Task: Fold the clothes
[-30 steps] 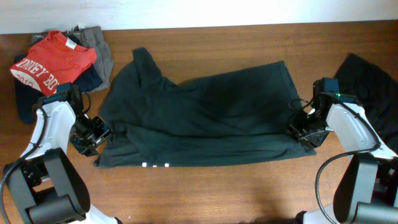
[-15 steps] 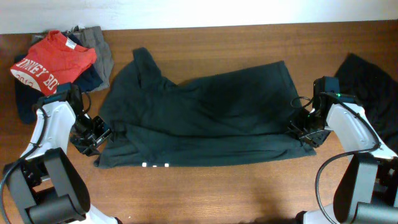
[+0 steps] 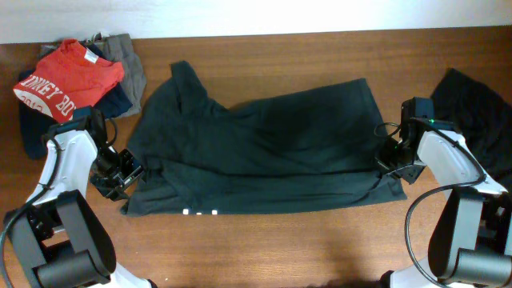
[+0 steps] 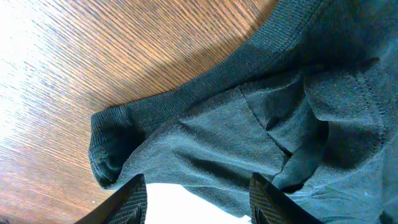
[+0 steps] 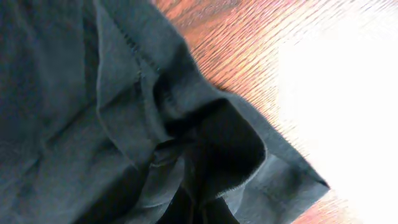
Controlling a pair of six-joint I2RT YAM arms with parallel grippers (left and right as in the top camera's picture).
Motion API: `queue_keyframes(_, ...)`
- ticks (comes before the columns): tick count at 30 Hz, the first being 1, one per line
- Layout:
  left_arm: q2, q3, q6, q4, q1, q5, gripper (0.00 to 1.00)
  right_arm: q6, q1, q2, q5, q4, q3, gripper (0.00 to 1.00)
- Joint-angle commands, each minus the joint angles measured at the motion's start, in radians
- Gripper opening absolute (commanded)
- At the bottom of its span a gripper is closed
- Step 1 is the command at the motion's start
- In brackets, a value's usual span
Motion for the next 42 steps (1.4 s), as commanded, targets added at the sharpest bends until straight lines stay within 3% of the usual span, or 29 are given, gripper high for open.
queue_keyframes(1,-0.020,0.017,0.006,0.002,0.003,0.011,0.52,0.009,-0.014,0.003,0.054,0.014,0.040,0.04)
queue_keyframes(9,-0.020,0.017,0.006,0.002,0.003,0.011,0.53,0.008,-0.048,0.003,0.151,0.103,0.041,0.05)
queue_keyframes(10,-0.020,0.017,0.006,0.002,0.003,0.011,0.53,0.008,-0.048,0.003,0.151,0.108,0.041,0.11)
queue_keyframes(12,-0.020,0.017,0.006,0.002,0.003,0.011,0.53,0.008,-0.047,0.003,0.151,0.116,0.040,0.36)
queue_keyframes(13,-0.020,0.017,0.006,0.003,0.003,0.011,0.53,0.008,-0.047,0.003,0.152,0.120,0.040,0.41)
queue_keyframes(14,-0.020,0.017,0.006,0.003,0.003,0.011,0.53,0.008,-0.047,0.003,0.152,0.128,0.040,0.61)
queue_keyframes(15,-0.020,0.017,0.006,0.003,0.003,0.011,0.53,0.004,-0.047,0.003,0.152,0.132,0.040,0.72)
queue_keyframes(17,-0.020,0.017,0.007,0.003,0.003,0.011,0.53,-0.012,-0.047,0.002,0.151,0.138,0.043,0.78)
queue_keyframes(22,-0.020,0.017,0.021,0.002,0.003,0.011,0.53,-0.022,-0.046,-0.027,0.055,-0.043,0.156,0.78)
queue_keyframes(26,-0.020,0.017,0.021,0.006,0.003,0.011,0.53,-0.022,-0.037,-0.039,-0.131,-0.211,0.216,0.79)
queue_keyframes(30,-0.020,0.017,0.021,0.010,0.003,0.011,0.53,-0.002,0.009,-0.025,-0.138,-0.179,0.164,0.79)
queue_keyframes(35,-0.020,0.017,0.021,0.009,0.003,0.011,0.53,0.122,0.042,0.013,-0.135,-0.076,0.078,0.75)
queue_keyframes(42,-0.020,0.017,0.021,0.010,0.003,0.011,0.53,0.140,0.042,0.065,-0.134,-0.042,0.059,0.74)
